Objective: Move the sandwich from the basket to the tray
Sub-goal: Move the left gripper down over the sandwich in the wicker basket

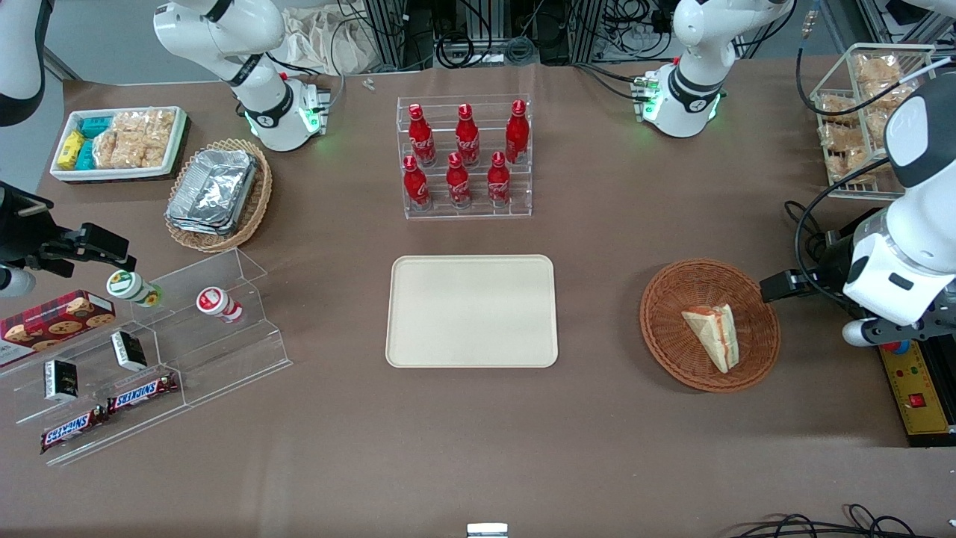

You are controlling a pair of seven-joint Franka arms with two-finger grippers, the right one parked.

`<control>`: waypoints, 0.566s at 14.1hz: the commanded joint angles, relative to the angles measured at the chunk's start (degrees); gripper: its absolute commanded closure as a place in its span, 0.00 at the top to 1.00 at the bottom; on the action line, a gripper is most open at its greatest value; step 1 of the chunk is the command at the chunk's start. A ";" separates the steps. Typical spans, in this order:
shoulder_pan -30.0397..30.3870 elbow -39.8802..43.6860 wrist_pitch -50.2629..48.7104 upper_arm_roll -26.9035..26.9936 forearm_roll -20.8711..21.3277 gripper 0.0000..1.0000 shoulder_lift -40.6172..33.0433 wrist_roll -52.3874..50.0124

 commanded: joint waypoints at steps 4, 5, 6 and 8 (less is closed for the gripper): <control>-0.02 0.93 -0.28 -0.40 0.92 1.00 0.97 -2.41; 0.06 0.41 -0.28 -0.40 1.09 1.00 1.14 -3.73; 0.24 -1.34 0.42 -0.40 1.09 1.00 1.49 -4.26; 0.32 -5.99 5.49 -0.31 1.18 1.00 1.15 -6.97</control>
